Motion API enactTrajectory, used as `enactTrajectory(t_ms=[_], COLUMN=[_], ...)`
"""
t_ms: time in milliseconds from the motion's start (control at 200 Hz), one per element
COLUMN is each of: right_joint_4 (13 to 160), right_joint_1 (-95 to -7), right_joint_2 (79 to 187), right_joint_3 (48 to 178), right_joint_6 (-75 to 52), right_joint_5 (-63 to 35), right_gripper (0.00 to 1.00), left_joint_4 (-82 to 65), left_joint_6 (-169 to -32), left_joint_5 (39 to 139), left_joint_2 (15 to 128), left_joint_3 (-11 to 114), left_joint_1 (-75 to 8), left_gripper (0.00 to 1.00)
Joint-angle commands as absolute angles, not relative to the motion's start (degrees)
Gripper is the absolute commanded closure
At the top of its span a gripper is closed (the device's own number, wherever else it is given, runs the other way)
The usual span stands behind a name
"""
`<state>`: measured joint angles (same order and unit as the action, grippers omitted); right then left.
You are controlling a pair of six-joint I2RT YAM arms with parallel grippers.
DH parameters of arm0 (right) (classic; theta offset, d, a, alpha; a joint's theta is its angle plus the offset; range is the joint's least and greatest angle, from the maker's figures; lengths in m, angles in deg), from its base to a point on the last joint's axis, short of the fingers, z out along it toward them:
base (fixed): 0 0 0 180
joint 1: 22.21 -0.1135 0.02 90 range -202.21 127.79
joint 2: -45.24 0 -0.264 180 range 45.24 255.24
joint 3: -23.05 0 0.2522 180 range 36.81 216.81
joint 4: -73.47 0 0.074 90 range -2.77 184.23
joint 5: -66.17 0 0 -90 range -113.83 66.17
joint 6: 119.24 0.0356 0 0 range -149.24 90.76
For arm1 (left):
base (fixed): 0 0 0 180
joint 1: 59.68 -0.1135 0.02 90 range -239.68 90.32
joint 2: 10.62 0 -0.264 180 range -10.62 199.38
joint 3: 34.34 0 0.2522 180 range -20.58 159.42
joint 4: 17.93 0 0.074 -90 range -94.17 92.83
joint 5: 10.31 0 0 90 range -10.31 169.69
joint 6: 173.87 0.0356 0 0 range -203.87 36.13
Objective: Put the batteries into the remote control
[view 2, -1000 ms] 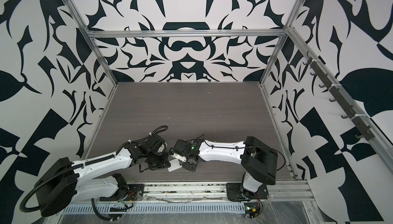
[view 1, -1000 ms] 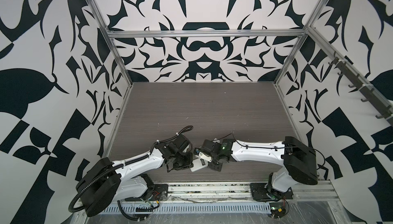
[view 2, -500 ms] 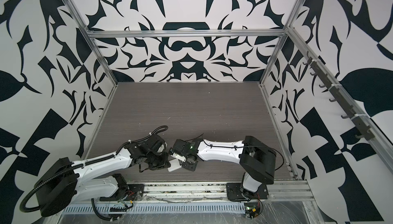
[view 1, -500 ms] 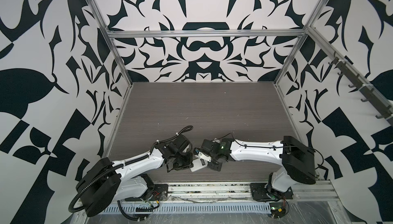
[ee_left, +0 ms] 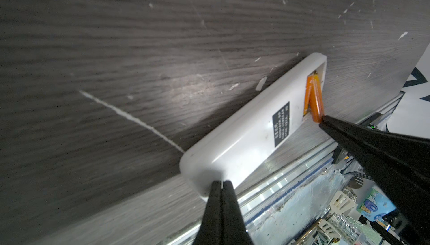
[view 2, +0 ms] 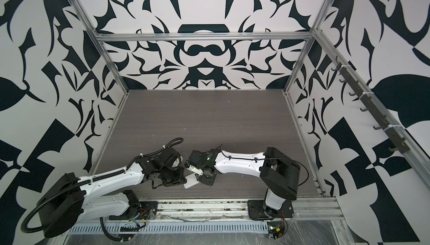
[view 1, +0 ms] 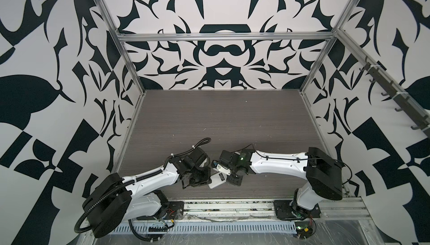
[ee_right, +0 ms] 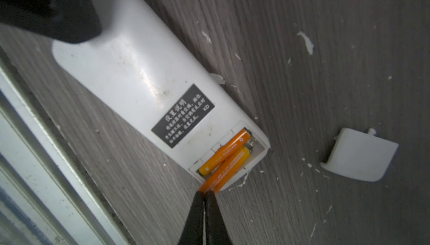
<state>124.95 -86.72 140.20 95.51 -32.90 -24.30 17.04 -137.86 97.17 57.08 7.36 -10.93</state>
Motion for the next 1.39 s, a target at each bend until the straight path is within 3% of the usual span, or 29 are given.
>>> enactTrajectory(t_ms=[0,155,380,695,1390], right_joint_4=[122.9,123.3,123.7,121.8,121.8], right_joint_1=[-85.0,-85.0,-85.0,-85.0,-85.0], right_joint_2=[143.7,143.9,140.2,134.1,138.6], right_joint_3=[95.2,95.4,96.4,95.8,95.3], right_joint_6=[-32.8,-31.8,-28.5,-24.6,-17.5], right_joint_5=[-29.3,-29.1,-28.9,-27.6,-26.4], right_gripper=[0.92,0.92,0.72,0.63,0.73], left_joint_4=[18.7,18.7,19.0,18.8,18.9], left_joint_6=[-137.4,-137.5,-137.8,-137.8,-137.5], left_joint_5=[95.1,95.2,95.1,95.2,95.0], left_joint_2=[57.4,57.3,56.5,56.1,55.2], left_joint_3=[6.0,5.9,5.7,5.7,5.3], left_joint_1=[-11.3,-11.4,-11.3,-11.3,-11.3], left_gripper=[1.00,1.00,1.00,1.00,1.00])
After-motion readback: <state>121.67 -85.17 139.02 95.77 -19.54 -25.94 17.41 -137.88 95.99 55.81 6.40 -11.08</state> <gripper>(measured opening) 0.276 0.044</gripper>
